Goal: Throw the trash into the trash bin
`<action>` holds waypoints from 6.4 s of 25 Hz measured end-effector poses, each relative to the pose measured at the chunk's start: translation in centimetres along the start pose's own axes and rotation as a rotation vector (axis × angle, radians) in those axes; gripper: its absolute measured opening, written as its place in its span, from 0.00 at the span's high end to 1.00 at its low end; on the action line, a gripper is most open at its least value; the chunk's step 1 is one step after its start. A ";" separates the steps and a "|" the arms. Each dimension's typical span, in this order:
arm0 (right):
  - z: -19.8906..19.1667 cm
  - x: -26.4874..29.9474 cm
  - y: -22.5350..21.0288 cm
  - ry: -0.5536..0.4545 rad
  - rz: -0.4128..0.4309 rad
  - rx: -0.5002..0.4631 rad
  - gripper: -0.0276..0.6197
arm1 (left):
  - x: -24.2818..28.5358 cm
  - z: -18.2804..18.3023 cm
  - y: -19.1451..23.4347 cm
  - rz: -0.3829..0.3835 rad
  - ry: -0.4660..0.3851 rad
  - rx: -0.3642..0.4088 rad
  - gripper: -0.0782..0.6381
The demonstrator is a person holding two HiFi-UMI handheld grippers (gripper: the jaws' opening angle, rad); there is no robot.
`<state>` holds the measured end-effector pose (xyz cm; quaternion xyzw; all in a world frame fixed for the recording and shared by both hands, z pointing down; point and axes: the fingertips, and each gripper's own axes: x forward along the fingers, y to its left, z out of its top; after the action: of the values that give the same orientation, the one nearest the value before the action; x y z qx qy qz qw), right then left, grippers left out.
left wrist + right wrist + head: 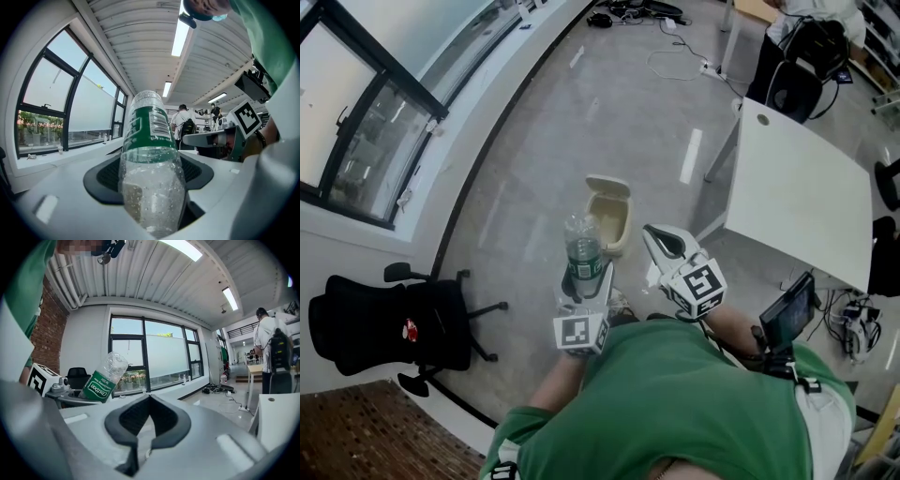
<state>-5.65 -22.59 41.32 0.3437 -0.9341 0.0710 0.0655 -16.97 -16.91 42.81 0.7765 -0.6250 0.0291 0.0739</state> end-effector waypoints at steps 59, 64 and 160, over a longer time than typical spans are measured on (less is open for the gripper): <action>-17.4 20.3 -9.8 0.360 0.055 0.102 0.95 | 16.7 -21.6 9.4 -0.054 0.548 0.020 0.42; -20.5 21.8 -10.0 0.406 0.090 0.105 0.95 | 17.9 -24.7 9.6 -0.051 0.603 -0.003 0.42; -30.5 24.2 -9.4 0.599 0.089 0.002 0.95 | 22.8 -31.4 15.8 -0.005 0.699 0.205 0.88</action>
<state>-15.54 -39.58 76.21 0.2661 -0.8873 0.1728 0.3347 -25.96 -37.44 78.17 0.7246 -0.5541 0.3549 0.2048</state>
